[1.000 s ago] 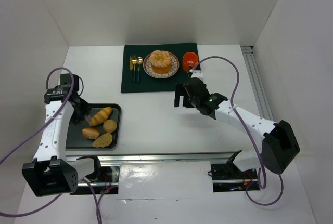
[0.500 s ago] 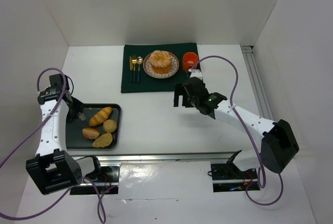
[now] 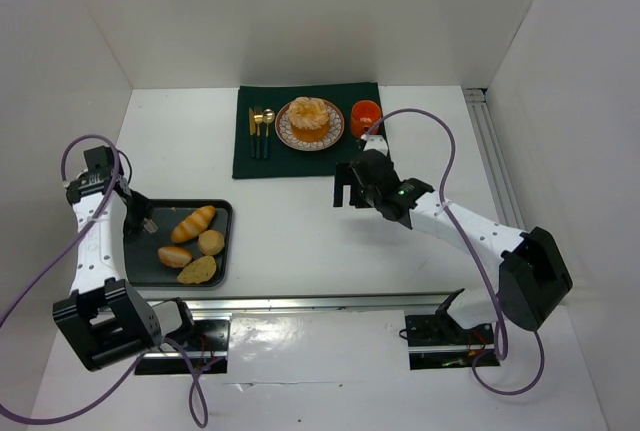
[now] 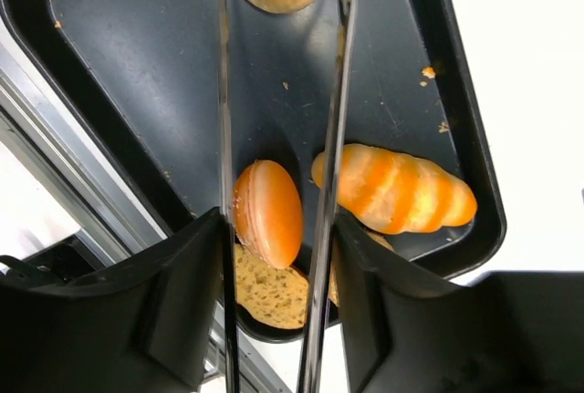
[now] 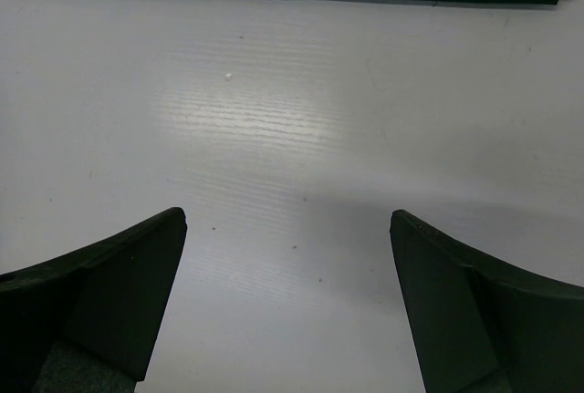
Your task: Place the bread
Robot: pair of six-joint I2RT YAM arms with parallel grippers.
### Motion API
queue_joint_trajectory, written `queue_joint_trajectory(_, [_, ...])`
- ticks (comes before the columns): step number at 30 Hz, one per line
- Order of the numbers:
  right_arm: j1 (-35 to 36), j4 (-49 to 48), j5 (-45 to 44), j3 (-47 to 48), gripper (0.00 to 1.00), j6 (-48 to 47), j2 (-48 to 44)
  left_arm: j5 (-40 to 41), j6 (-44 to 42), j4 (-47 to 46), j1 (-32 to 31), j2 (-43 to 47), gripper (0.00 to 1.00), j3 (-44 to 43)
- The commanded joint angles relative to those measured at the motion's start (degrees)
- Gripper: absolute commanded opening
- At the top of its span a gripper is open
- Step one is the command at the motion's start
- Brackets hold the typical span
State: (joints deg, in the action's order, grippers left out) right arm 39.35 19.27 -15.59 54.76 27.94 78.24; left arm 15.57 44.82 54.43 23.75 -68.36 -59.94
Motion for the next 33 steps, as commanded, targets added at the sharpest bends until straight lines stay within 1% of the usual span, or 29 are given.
queue_joint_trajectory(1, [0.46, -2.04, -0.4, 0.25, 1.0, -0.61, 1.13, 0.34, -1.84, -1.52, 1.12, -0.11, 0.59, 0.7])
queue_joint_trajectory(5, [0.46, -2.04, -0.4, 0.78, 1.0, -0.61, 1.66, -0.19, -1.84, -1.0, 1.13, 1.38, 0.51, 0.1])
queue_joint_trajectory(8, [0.46, -1.34, -3.12, 2.27, 1.0, -1.75, 1.66, -0.81, -2.45, 0.93, 1.13, 4.45, 0.4, -1.49])
queue_joint_trajectory(9, [0.46, -0.55, -4.87, 3.32, 1.0, -2.27, 2.26, -1.33, -3.15, 1.55, 1.13, 5.85, 0.35, -3.15])
queue_joint_trajectory(11, [0.46, 0.07, -5.93, 4.03, 1.0, -3.24, 2.27, -3.87, -4.91, 2.08, 1.13, 7.44, 0.3, -5.0])
queue_joint_trajectory(12, [0.46, 0.07, -7.42, 4.04, 1.0, -3.77, 2.27, -8.23, -6.48, 1.38, 1.13, 8.23, 0.26, -7.27])
queue_joint_trajectory(13, [0.46, 0.77, -8.39, 4.56, 1.0, -4.38, 2.27, -10.1, -9.02, 0.68, -1.4, 9.02, 0.24, -8.42])
queue_joint_trajectory(16, [0.46, 1.38, -10.59, 5.79, 1.0, -4.39, 2.79, -11.53, -9.05, 1.37, -5.89, 9.65, 0.24, -14.66])
queue_joint_trajectory(17, [0.46, 1.91, -10.6, 5.79, 1.0, -4.39, 2.8, -11.53, -9.05, 1.38, -9.3, 8.95, 0.24, -16.24])
queue_joint_trajectory(19, [0.46, 2.52, -10.6, 6.32, 1.0, -3.08, 2.8, -13.54, -8.34, 1.99, -12.92, 6.05, 0.24, -20.19])
queue_joint_trajectory(20, [0.46, 2.53, -10.6, 6.32, 1.0, -1.94, 1.84, -14.25, -7.12, 0.69, -17.29, 4.91, 0.23, -21.0])
queue_joint_trajectory(21, [0.46, 2.53, -11.21, 5.63, 1.0, -1.41, 0.53, -14.25, -6.59, -0.55, -20.03, 3.77, 0.23, -21.7])
queue_joint_trajectory(22, [0.46, 2.53, -12.86, 5.62, 1.0, -0.71, -0.36, -15.82, -6.59, -2.04, -22.67, 0.8, 0.23, -23.1])
queue_joint_trajectory(23, [0.46, 2.53, -14.01, 5.1, 1.0, 1.04, -1.32, -15.84, -6.06, -4.4, -27.65, -0.97, 0.23, -23.98])
queue_joint_trajectory(25, [0.46, 4.02, -16.3, 5.09, 1.0, 2.55, -4.49, -16.63, -6.06, -6.88, -32.16, -4.75, 0.23, -25.92])
queue_joint_trajectory(26, [0.46, 5.16, -18.4, 4.39, 1.0, 3.34, -5.63, -15.24, -5.45, -6.89, -34.1, -6.94, 0.23, -28.54])
queue_joint_trajectory(27, [0.46, 5.17, -19.11, 3.87, 1.0, 4.48, -8.08, -15.22, -5.44, -8.63, -36.82, -11.32, 0.23, -29.78])
queue_joint_trajectory(29, [0.46, 7.0, -20.96, 3.16, 1.0, 5.71, -10.37, -15.74, -6.23, -9.17, -38.5, -15.56, 0.23, -33.81])
queue_joint_trajectory(30, [0.46, 7.01, -21.49, 2.37, 1.0, 5.72, -12.47, -15.75, -6.76, -10.04, -39.99, -19.49, 0.23, -35.23])
queue_joint_trajectory(33, [0.46, 9.72, -22.55, 1.75, 1.0, 7.64, -14.6, -15.75, -7.37, -10.75, -42.29, -24.53, 0.24, -40.59])
